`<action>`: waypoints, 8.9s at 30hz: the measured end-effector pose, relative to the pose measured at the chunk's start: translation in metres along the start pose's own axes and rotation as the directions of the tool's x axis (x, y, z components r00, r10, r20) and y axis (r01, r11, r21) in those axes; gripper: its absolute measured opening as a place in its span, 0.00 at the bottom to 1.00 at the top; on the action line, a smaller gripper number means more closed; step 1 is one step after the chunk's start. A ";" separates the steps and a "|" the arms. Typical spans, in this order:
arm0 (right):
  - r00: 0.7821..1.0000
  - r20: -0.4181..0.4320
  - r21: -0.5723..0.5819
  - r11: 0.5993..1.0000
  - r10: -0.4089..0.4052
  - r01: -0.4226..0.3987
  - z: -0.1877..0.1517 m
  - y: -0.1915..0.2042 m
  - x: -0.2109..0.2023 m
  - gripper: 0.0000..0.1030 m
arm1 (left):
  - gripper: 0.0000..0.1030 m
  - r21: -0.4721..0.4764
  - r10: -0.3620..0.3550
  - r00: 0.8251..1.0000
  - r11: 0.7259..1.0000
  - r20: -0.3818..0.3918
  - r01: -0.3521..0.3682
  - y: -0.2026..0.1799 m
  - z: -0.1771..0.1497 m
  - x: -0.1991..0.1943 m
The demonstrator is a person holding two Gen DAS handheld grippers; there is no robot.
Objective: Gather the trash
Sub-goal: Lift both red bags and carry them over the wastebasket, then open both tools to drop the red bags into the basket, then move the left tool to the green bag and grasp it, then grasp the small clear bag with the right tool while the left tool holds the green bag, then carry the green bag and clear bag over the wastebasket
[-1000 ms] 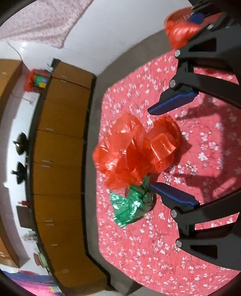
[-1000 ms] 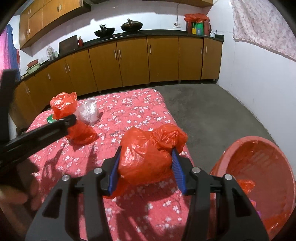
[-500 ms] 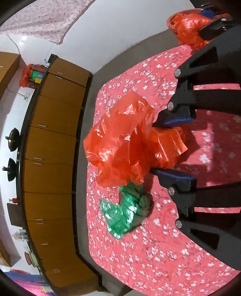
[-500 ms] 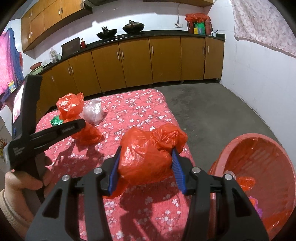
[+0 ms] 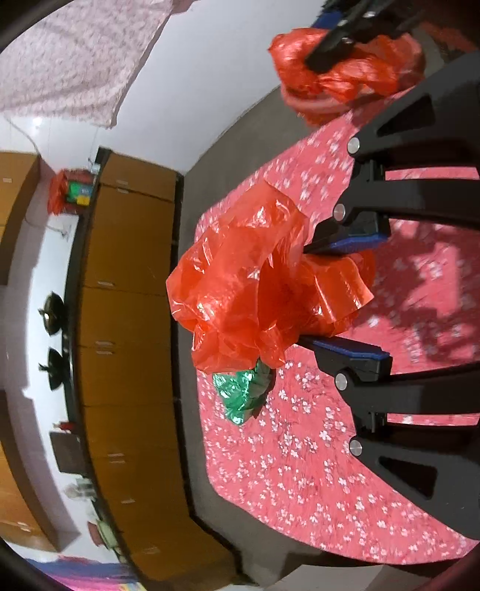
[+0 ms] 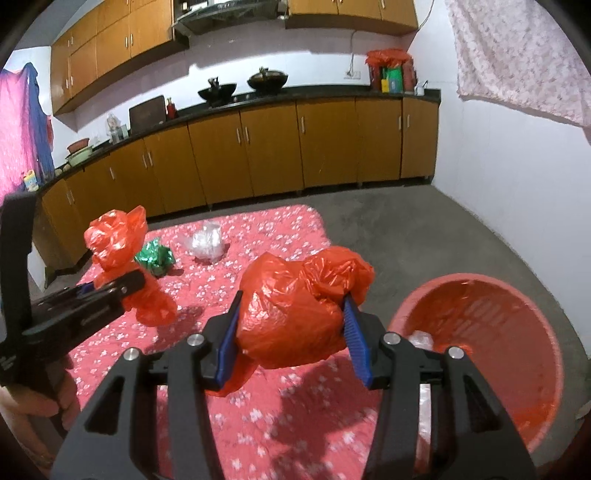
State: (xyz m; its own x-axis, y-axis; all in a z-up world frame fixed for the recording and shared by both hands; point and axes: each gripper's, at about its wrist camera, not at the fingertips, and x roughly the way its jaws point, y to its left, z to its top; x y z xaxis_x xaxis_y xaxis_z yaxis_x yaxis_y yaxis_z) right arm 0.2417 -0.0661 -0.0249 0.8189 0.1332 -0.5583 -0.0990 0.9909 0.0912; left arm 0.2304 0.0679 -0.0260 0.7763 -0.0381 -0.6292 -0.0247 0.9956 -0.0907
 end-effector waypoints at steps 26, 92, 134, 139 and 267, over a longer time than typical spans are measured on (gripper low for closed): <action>0.947 0.076 0.089 0.948 -0.312 0.306 -0.036 -0.137 -0.124 0.48 | 0.39 0.306 -0.242 0.970 0.923 -0.001 0.231 -0.142 -0.029 -0.049; 0.952 0.047 0.225 0.932 -0.301 0.284 -0.025 -0.209 -0.081 0.54 | 0.45 0.382 -0.375 0.915 0.832 -0.147 0.402 -0.252 -0.044 0.017; 0.987 0.059 0.051 0.988 -0.148 0.145 0.000 -0.085 -0.018 0.72 | 0.73 -0.006 0.100 0.995 0.995 0.018 -0.100 0.017 -0.002 0.043; 0.993 0.053 0.002 0.994 -0.106 0.106 0.008 -0.050 0.013 0.72 | 0.74 -0.123 0.194 0.981 0.974 0.028 -0.189 0.067 0.029 0.071; 0.970 0.046 0.196 0.954 -0.240 0.226 -0.009 -0.197 -0.116 0.20 | 0.19 0.322 -0.398 0.914 0.857 -0.079 0.401 -0.230 -0.028 -0.024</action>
State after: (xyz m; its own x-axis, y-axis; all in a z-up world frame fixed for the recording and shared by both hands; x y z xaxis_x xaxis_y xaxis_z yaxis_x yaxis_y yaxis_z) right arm 0.1614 -0.2765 0.0145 0.8437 -0.1091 -0.5255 0.2018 0.9718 0.1222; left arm 0.1996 -0.1625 -0.0122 0.6696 -0.4378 -0.6000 0.4933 0.8661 -0.0814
